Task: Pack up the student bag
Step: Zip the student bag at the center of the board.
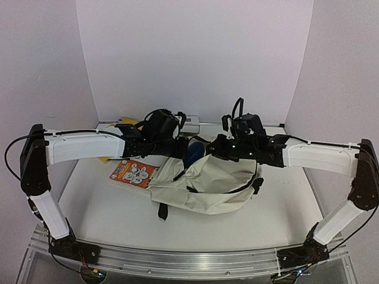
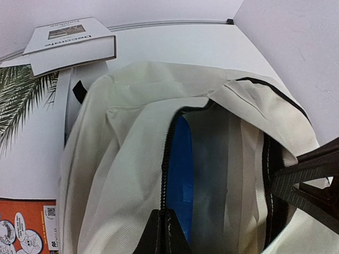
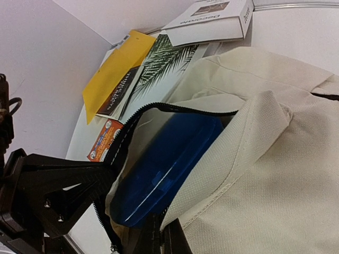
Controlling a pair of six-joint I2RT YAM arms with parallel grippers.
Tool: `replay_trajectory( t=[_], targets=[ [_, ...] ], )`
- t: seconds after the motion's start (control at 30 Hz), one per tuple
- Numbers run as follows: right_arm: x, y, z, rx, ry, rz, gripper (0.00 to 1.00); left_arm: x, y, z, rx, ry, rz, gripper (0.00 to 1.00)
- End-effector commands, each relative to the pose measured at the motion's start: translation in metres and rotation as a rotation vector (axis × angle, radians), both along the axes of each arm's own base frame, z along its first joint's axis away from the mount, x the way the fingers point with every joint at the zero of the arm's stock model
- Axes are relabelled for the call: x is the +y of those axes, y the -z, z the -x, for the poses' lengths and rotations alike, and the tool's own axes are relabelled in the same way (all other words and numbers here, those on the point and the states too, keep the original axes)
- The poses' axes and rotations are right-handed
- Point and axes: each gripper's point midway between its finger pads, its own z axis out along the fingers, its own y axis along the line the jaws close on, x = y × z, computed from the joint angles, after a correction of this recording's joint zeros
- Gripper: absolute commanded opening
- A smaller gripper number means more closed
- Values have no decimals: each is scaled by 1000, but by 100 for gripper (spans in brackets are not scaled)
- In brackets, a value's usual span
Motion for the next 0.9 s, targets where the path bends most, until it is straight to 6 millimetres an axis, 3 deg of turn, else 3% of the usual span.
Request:
replay_trajectory(
  t=[0.0,0.07,0.1,0.13,0.27,0.4,0.53,0.7,0.77,0.87],
  targets=[
    [10,-94,1,-206,-30,-178,0,9,-30,-22,-63,-107,8,0],
    [0,-81,-6,-194,38,-137,0,8,-34,-21,-72,-97,19,0],
    [-6,-58,-13,-156,90,-74,0,0,-38,-17,-80,-42,42,0],
    [-9,-48,-16,-136,110,-43,0,-7,-41,-12,-82,7,63,0],
    [-1,-2,-15,-35,95,-4,0,-36,-32,11,-14,193,121,0],
    [-8,22,-11,14,124,21,0,-60,-7,41,116,365,174,0],
    [-21,32,-9,23,167,39,0,-70,12,60,212,435,212,0],
    [-31,46,-1,51,175,82,15,-82,32,81,329,523,249,5],
    [-34,40,0,28,160,106,39,-82,26,81,316,524,276,21],
    [-40,25,4,-18,134,139,50,-74,11,74,264,491,287,38]
  ],
)
